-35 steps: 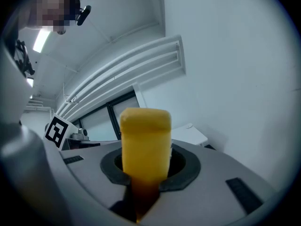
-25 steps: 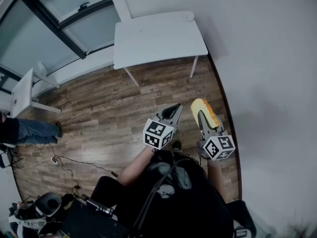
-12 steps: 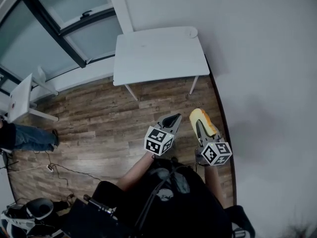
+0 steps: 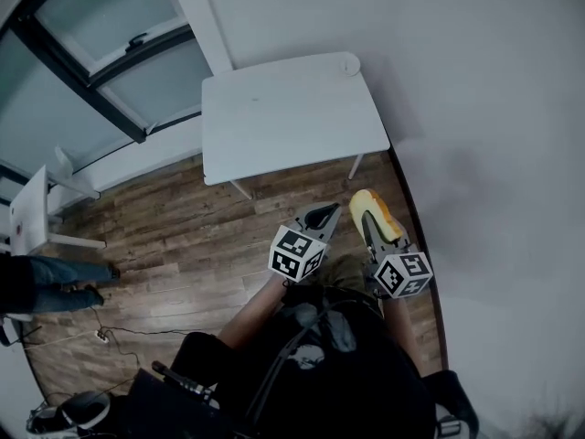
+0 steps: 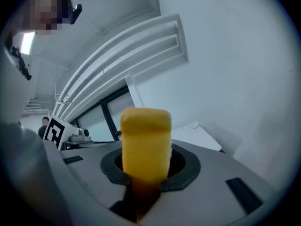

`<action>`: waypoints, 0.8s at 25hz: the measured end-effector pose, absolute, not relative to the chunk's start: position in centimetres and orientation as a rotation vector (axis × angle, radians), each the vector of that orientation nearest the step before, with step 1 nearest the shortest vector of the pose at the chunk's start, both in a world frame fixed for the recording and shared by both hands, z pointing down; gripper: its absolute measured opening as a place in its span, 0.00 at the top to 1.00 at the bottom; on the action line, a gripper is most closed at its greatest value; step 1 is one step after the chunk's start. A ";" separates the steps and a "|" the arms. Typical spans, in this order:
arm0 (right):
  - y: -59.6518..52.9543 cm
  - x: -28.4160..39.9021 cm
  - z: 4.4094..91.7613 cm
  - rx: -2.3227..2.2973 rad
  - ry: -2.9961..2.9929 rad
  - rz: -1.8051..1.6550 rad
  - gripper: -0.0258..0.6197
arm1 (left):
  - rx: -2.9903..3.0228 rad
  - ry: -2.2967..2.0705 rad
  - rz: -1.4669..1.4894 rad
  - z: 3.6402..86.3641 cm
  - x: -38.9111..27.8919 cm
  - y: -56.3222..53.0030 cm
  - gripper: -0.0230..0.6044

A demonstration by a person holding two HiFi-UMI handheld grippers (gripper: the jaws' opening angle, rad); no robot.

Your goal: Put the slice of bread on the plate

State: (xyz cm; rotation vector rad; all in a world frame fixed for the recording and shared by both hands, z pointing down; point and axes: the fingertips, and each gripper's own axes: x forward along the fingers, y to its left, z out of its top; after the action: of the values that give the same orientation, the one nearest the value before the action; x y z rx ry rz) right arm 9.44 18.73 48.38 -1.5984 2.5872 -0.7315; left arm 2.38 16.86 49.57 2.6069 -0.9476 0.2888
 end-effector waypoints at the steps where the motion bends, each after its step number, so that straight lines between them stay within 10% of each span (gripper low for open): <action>1: 18.1 9.3 48.6 -1.601 2.591 -0.746 0.81 | 2.605 -0.943 0.284 49.6 2.3 16.2 0.95; 20: -3.4 12.9 49.4 -1.451 2.671 -0.801 0.81 | 2.490 -1.095 0.287 51.0 5.1 -4.3 0.95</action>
State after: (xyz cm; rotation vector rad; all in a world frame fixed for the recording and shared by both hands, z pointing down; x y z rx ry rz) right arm 12.93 -3.38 49.39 -1.4512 2.6705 -0.8005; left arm 5.10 -4.34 51.03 2.4905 -1.0950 0.2865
